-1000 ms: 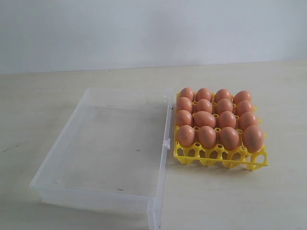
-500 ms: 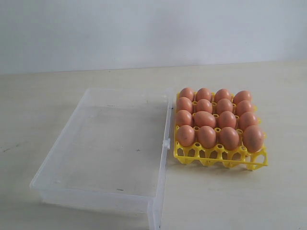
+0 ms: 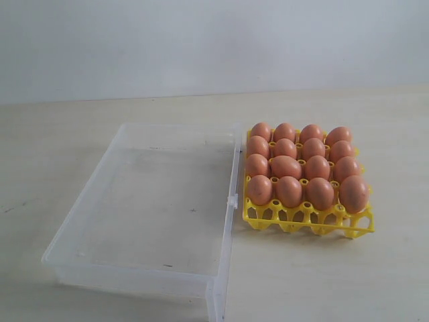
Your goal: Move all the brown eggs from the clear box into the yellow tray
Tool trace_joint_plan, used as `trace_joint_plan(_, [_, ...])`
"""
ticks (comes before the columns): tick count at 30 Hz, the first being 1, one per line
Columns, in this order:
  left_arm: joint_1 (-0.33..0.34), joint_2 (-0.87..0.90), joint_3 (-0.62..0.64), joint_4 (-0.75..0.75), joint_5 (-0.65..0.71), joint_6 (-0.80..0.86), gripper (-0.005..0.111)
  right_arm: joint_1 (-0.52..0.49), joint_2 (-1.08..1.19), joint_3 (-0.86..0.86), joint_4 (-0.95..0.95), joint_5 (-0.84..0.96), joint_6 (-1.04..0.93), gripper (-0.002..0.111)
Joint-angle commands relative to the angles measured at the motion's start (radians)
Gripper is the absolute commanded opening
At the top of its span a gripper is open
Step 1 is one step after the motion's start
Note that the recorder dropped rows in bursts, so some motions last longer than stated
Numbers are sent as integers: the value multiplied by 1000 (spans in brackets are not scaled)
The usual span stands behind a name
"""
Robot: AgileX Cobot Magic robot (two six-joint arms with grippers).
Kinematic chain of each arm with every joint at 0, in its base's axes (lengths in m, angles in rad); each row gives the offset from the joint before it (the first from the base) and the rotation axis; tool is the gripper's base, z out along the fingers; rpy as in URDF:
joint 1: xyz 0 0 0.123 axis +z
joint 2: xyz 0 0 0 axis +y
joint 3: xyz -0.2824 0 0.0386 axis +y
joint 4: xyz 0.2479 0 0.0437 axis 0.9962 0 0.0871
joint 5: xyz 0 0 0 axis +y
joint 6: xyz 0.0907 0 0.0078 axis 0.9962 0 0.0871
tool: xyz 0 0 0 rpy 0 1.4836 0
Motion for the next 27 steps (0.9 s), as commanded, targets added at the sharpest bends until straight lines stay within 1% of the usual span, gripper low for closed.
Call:
trace_joint_plan(1, [-7, -6, -4, -2, -6, -5, 0, -6, -6, 4, -10, -33, 4, 0])
trace_joint_plan(4, [-7, -6, -4, -2, -6, -5, 0, -6, -6, 4, -45, -27, 49, 0])
trace_joint_plan(7, [-7, -6, -4, -2, -6, -5, 0, -6, -6, 4, -188, -27, 190, 0])
trace_joint_plan(8, [-7, -6, -4, -2, -6, -5, 0, -6, -6, 4, -207, -27, 216, 0])
trace_joint_plan(11, [-7, -6, -4, -2, -6, -5, 0, -6, -6, 4, -179, -27, 186, 0])
trace_joint_plan(14, [-7, -6, -4, -2, -6, -5, 0, -6, -6, 4, -48, -5, 53, 0])
trace_joint_plan(18, [-7, -6, -4, -2, -6, -5, 0, -6, -6, 4, 275, 67, -254, 0])
trace_joint_plan(20, [-7, -6, -4, -2, -6, -5, 0, -6, -6, 4, 339, 83, -331, 0])
trace_joint_plan(22, [-7, -6, -4, -2, -6, -5, 0, -6, -6, 4, 332, 85, -325, 0])
trace_joint_plan(27, [-7, -6, -4, -2, -6, -5, 0, -6, -6, 4, 103, 89, -90, 0])
